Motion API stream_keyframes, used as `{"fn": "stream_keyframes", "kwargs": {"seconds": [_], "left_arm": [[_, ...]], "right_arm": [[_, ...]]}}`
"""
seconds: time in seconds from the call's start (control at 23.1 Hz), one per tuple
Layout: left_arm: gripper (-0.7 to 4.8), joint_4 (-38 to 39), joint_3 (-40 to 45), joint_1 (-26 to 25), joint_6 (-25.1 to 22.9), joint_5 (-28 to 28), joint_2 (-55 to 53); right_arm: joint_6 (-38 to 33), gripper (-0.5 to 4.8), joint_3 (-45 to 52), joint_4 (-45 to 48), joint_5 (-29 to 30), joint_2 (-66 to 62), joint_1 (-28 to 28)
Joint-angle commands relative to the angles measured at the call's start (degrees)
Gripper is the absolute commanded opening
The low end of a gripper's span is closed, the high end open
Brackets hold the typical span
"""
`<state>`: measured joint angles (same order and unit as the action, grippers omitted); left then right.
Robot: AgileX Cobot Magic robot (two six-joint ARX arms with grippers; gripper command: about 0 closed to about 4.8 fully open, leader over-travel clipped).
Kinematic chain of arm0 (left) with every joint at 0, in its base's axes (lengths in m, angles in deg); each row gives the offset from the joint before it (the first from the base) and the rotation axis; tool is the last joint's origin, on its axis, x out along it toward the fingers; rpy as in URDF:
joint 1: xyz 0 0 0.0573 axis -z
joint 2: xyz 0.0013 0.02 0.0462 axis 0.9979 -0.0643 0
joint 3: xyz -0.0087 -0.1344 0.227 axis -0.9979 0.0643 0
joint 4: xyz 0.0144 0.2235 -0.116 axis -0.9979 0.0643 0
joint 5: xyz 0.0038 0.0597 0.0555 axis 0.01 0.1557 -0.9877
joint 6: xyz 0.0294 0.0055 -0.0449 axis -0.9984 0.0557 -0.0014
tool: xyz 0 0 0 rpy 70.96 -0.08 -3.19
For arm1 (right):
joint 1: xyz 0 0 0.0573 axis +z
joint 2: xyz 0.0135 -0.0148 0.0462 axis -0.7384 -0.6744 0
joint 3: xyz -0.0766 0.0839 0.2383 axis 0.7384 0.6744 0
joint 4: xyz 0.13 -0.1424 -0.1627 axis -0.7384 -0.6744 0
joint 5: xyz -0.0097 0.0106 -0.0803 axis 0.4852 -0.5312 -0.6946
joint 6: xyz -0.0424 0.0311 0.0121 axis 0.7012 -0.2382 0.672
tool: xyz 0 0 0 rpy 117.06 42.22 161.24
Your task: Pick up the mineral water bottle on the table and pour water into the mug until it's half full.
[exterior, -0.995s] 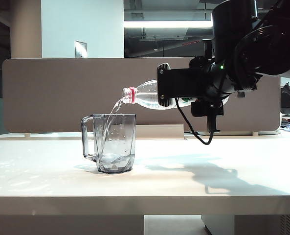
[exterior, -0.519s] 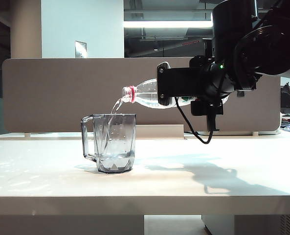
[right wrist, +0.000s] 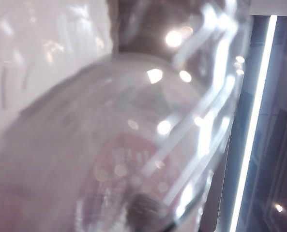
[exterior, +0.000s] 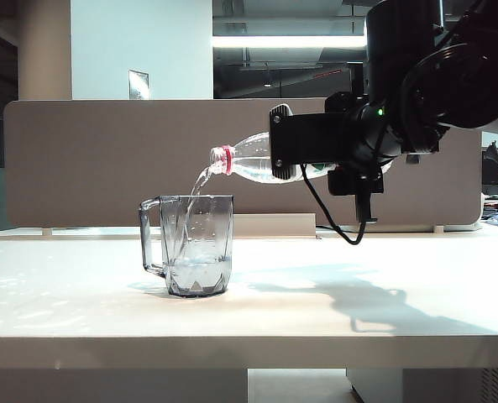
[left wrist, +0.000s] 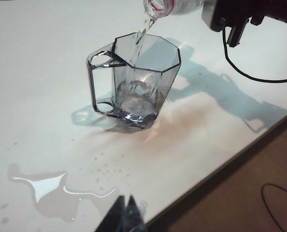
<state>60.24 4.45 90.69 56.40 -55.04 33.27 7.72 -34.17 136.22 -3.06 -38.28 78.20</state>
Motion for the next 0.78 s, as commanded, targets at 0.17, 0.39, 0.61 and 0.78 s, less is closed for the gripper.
{"fn": "stream_keyframes", "kwargs": {"seconds": [0.17, 0.39, 0.61, 0.78], "left_arm": [[-0.05, -0.52, -0.17, -0.09, 0.00, 0.26, 0.07], [-0.05, -0.52, -0.17, -0.09, 0.00, 0.26, 0.04], [-0.05, -0.52, -0.17, -0.09, 0.00, 0.26, 0.04], [-0.05, -0.52, -0.17, -0.09, 0.00, 0.26, 0.04]], "right_arm": [[-1.38, 2.29, -0.52, 2.80, 0.09, 0.90, 0.11], [-1.38, 2.29, -0.52, 2.80, 0.11, 0.90, 0.11], [-1.38, 2.29, -0.52, 2.80, 0.11, 0.90, 0.11], [-1.36, 2.29, -0.50, 2.78, 0.11, 0.90, 0.11]]}}
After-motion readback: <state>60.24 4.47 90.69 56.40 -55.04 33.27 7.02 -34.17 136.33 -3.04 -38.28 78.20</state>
